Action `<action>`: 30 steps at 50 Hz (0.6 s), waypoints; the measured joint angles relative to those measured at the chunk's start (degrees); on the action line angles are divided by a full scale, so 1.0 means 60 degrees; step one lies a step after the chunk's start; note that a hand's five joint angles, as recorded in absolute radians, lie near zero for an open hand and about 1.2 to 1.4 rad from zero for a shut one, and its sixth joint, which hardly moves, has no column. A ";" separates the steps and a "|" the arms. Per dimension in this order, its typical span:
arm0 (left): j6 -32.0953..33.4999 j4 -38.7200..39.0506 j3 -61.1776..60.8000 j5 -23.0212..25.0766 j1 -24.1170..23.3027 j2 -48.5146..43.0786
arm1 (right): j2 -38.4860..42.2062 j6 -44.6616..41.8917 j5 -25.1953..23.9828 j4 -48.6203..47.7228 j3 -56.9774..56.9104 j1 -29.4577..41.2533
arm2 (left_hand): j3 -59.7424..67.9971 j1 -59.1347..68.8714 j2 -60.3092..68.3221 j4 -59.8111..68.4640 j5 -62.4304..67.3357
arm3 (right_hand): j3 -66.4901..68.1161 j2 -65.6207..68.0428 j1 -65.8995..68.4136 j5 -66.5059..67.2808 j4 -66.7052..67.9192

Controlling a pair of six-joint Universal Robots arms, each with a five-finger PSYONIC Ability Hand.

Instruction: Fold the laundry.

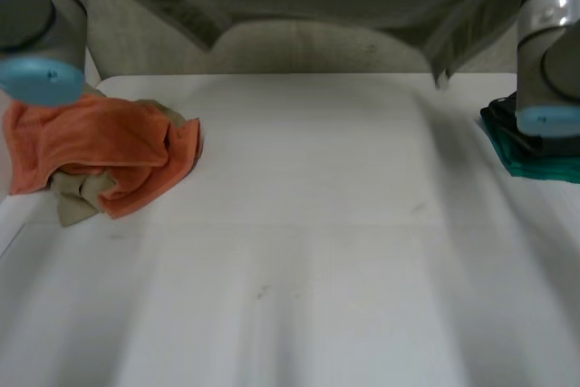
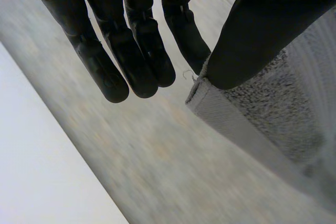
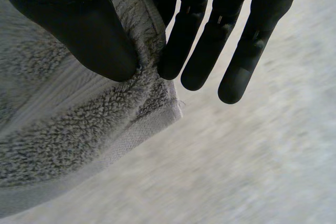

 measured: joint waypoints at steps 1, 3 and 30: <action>0.0000 0.0000 0.0000 0.0000 0.0000 0.0000 | 0.0000 0.0000 0.0000 0.0000 0.0000 0.0000 | 0.0000 0.0000 0.0000 0.0000 0.0000 | 0.0000 0.0000 0.0000 0.0000 0.0000; -0.0132 0.0098 -0.1001 0.0132 -0.0017 -0.0031 | 0.0079 0.0046 -0.0215 0.0361 0.0651 -0.0013 | 0.0001 0.0000 0.0000 0.0000 0.0000 | -0.0002 0.0000 0.0000 0.0000 0.0001; 0.3982 -0.3542 -0.9931 0.0794 0.0333 0.3858 | -0.2120 -0.3306 -0.1606 0.8206 0.5629 -0.1467 | 0.0001 0.0000 0.0000 0.0001 0.0000 | 0.0001 0.0000 0.0000 0.0000 0.0002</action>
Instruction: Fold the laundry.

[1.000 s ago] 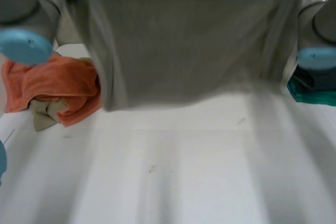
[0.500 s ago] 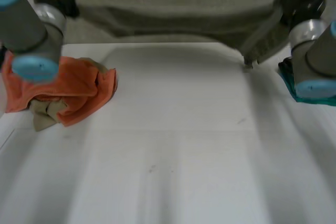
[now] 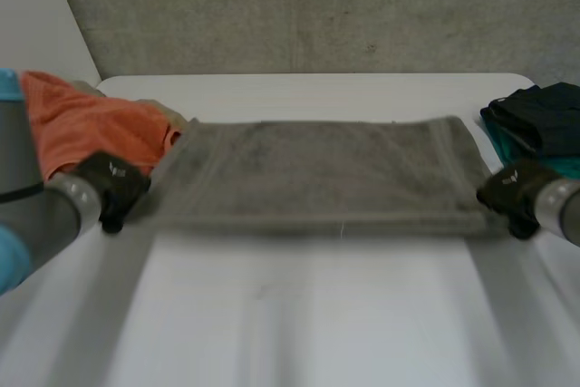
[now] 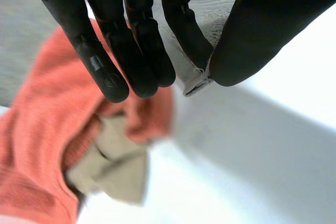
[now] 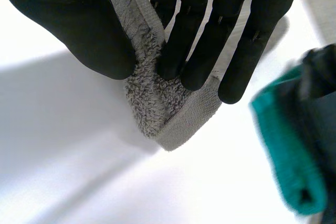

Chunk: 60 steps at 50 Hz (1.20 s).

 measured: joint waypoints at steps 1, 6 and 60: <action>0.0000 0.0000 0.0000 0.0000 0.0000 0.0000 | 0.0000 0.0000 0.0000 0.0000 0.0000 0.0000 | 0.0000 0.0000 0.0000 0.0000 0.0000 | 0.0000 0.0000 0.0000 0.0000 0.0000; 0.1557 -0.1545 -0.1453 0.0255 -0.0064 0.1301 | -0.0955 -0.1463 -0.0633 0.1620 0.0980 -0.0680 | 0.0000 0.0000 0.0000 0.0000 0.0000 | 0.0000 0.0000 0.0000 0.0000 0.0000; 0.0285 0.0671 1.0549 -0.1334 -0.1927 -0.7466 | 0.4730 0.0464 0.2093 -0.6281 -0.4369 0.1272 | -0.8958 -0.9188 -0.9030 -0.9168 -0.8698 | -0.8910 -0.8837 -0.8425 -0.8987 -0.8998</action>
